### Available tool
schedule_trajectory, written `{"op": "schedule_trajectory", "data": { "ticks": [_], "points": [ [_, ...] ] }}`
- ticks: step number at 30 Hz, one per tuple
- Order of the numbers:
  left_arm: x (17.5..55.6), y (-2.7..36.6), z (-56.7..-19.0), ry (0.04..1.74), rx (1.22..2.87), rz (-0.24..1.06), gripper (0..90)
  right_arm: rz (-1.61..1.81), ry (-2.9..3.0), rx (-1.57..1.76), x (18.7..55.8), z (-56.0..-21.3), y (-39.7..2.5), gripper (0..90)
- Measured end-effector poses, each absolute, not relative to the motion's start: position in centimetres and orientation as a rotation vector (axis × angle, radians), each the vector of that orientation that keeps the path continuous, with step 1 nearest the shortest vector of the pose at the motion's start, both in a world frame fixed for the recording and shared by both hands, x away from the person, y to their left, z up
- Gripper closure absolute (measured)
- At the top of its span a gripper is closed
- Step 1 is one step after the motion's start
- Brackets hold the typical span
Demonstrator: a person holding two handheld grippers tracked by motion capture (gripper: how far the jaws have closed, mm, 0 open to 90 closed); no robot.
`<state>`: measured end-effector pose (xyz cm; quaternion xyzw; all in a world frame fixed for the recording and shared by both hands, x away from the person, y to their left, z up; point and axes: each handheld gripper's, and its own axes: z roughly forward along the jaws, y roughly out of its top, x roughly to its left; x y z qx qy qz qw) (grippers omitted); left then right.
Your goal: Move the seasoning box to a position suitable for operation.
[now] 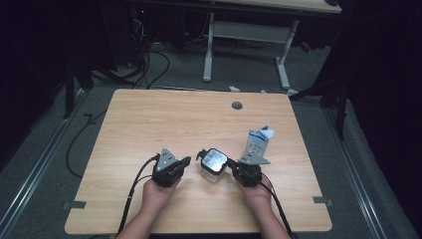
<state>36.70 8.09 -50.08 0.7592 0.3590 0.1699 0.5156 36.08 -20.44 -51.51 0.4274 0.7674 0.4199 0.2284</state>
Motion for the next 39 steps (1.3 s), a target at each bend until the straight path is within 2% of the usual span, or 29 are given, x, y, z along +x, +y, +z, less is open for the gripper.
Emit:
{"op": "schedule_trajectory", "data": {
  "ticks": [3, 7, 10, 16, 22, 39],
  "points": [
    [36.7, 8.1, -49.5, 0.851, 1.814, 0.406, 82.2, 1.162, 2.129, 1.162, 36.1, -51.6, -19.9, 87.4],
    [36.7, 8.1, -48.8, 0.838, 1.802, 0.414, 82.1, 1.112, 2.126, 1.15, 35.7, -51.3, -20.3, 85.7],
    [37.0, 7.6, -48.4, 0.828, 1.808, 0.416, 82.4, 1.118, 2.094, 1.157, 34.8, -50.9, -21.6, 85.7],
    [37.5, 6.2, -47.4, 0.802, 1.8, 0.423, 89.7, 1.127, 2.077, 1.163, 33.6, -51.0, -23.2, 85.8],
    [38.2, 4.8, -47.1, 0.78, 1.817, 0.455, 89.9, 1.146, 2.093, 1.17, 33.5, -51.5, -23.4, 85.8],
    [38.5, 4.6, -48.2, 0.766, 1.809, 0.488, 90.0, 1.166, 2.096, 1.138, 33.3, -51.4, -23.0, 85.2]
  ]
}}
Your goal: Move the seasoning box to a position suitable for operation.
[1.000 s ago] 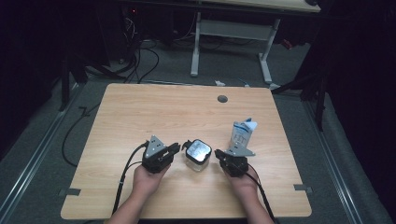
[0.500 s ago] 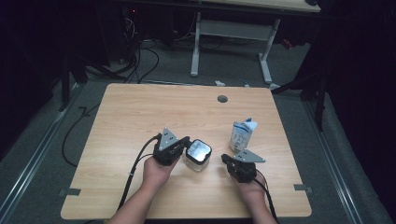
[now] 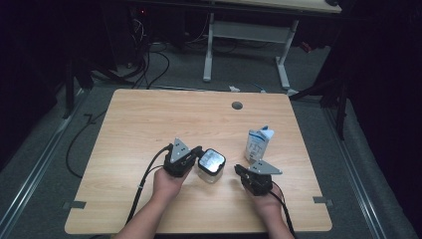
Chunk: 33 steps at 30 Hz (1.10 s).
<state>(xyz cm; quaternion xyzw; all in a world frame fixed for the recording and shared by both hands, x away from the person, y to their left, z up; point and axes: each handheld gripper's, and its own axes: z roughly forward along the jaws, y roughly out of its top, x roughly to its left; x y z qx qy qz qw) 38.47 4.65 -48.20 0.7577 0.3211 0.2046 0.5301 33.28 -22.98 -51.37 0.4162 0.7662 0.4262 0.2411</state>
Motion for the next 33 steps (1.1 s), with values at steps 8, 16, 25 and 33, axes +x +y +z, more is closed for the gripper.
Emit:
{"op": "schedule_trajectory", "data": {
  "ticks": [8, 16, 25, 33],
  "points": [
    [38.5, 4.7, -48.2, 0.771, 1.805, 0.477, 90.0, 1.214, 2.091, 1.081, 32.7, -50.4, -22.2, 85.6],
    [38.6, 4.8, -48.3, 0.778, 1.797, 0.465, 90.0, 1.252, 2.097, 1.018, 32.2, -49.5, -21.3, 90.0],
    [38.6, 4.8, -48.3, 0.782, 1.791, 0.46, 90.0, 1.272, 2.101, 0.994, 32.2, -49.2, -20.7, 90.0],
    [38.7, 4.9, -48.4, 0.793, 1.786, 0.452, 90.0, 1.282, 2.103, 0.982, 32.3, -49.0, -20.4, 90.0]
  ]
}}
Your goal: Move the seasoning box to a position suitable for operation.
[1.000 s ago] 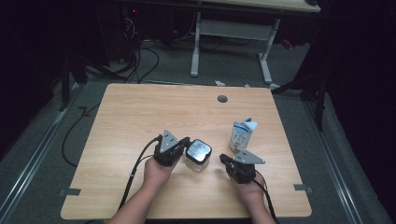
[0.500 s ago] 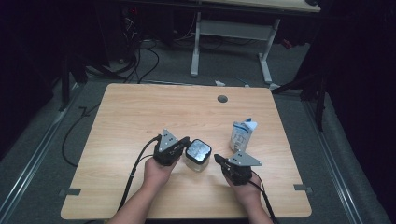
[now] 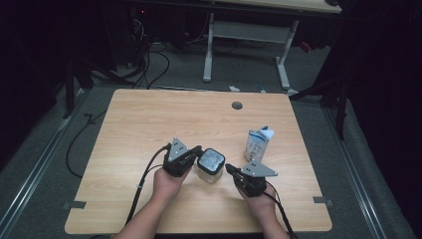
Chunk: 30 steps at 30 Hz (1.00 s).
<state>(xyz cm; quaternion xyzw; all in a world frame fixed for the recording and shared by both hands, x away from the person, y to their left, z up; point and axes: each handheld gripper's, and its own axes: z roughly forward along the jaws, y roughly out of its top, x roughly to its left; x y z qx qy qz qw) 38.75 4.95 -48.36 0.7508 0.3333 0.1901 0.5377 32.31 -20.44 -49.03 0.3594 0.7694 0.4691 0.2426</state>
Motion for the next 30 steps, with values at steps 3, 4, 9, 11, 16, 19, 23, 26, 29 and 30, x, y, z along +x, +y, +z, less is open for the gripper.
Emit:
{"op": "schedule_trajectory", "data": {
  "ticks": [3, 4, 9, 11, 16, 19, 23, 26, 29, 30],
  "points": [
    [38.72, 4.93, -48.37, 0.793, 1.784, 0.449, 90.0, 1.277, 2.107, 0.977, 32.32, -48.95, -20.32, 90.0],
    [38.71, 4.92, -48.38, 0.792, 1.783, 0.449, 90.0, 1.28, 2.106, 0.975, 32.32, -48.92, -20.29, 90.0],
    [38.75, 4.98, -48.41, 0.798, 1.778, 0.447, 90.0, 1.286, 2.104, 0.977, 32.28, -48.82, -20.26, 90.0],
    [38.82, 5.05, -48.44, 0.802, 1.777, 0.447, 90.0, 1.285, 2.105, 0.973, 32.28, -48.81, -20.28, 90.0],
    [39.02, 5.28, -48.51, 0.81, 1.775, 0.443, 90.0, 1.285, 2.106, 0.971, 32.33, -48.81, -20.28, 90.0],
    [39.07, 5.35, -48.53, 0.814, 1.772, 0.432, 90.0, 1.283, 2.111, 0.971, 32.42, -48.93, -20.24, 90.0],
    [38.95, 5.25, -48.54, 0.807, 1.766, 0.428, 90.0, 1.281, 2.112, 0.966, 32.4, -48.92, -20.16, 90.0],
    [38.86, 5.19, -48.57, 0.805, 1.761, 0.426, 90.0, 1.28, 2.112, 0.966, 32.4, -48.93, -20.16, 90.0],
    [38.84, 5.19, -48.6, 0.803, 1.761, 0.429, 90.0, 1.28, 2.112, 0.967, 32.39, -48.93, -20.16, 90.0],
    [38.83, 5.18, -48.6, 0.803, 1.761, 0.429, 90.0, 1.279, 2.112, 0.965, 32.39, -48.93, -20.16, 90.0]
  ]
}}
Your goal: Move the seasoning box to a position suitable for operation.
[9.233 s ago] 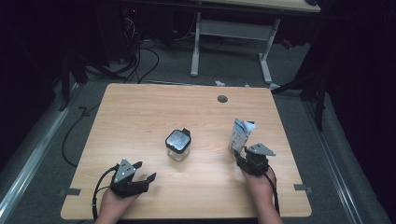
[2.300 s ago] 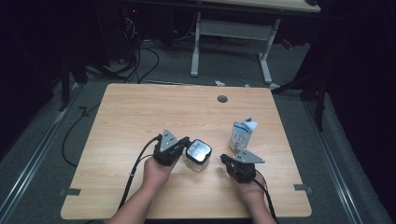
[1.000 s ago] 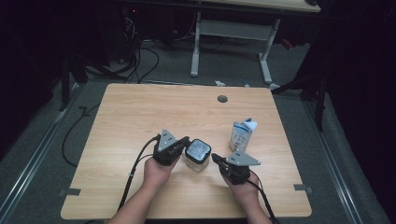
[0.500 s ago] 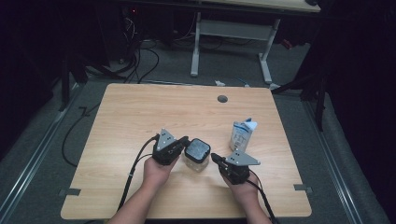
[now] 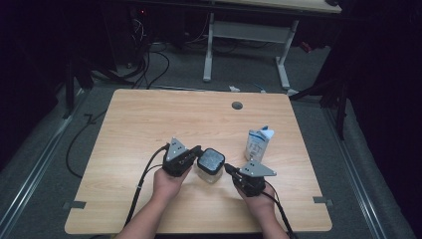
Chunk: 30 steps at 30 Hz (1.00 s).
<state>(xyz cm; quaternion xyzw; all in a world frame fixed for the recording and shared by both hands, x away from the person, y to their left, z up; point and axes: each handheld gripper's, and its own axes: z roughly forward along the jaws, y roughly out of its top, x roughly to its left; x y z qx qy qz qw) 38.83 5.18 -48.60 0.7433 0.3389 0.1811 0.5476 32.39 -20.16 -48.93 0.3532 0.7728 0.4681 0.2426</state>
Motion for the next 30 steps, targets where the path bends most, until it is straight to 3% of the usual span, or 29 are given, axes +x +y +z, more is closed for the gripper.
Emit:
{"op": "schedule_trajectory", "data": {
  "ticks": [30],
  "points": [
    [38.0, 5.6, -48.3, 0.795, 1.759, 0.444, 90.0, 1.341, 2.127, 0.874, 31.9, -47.6, -18.0, 90.0]
  ]
}}
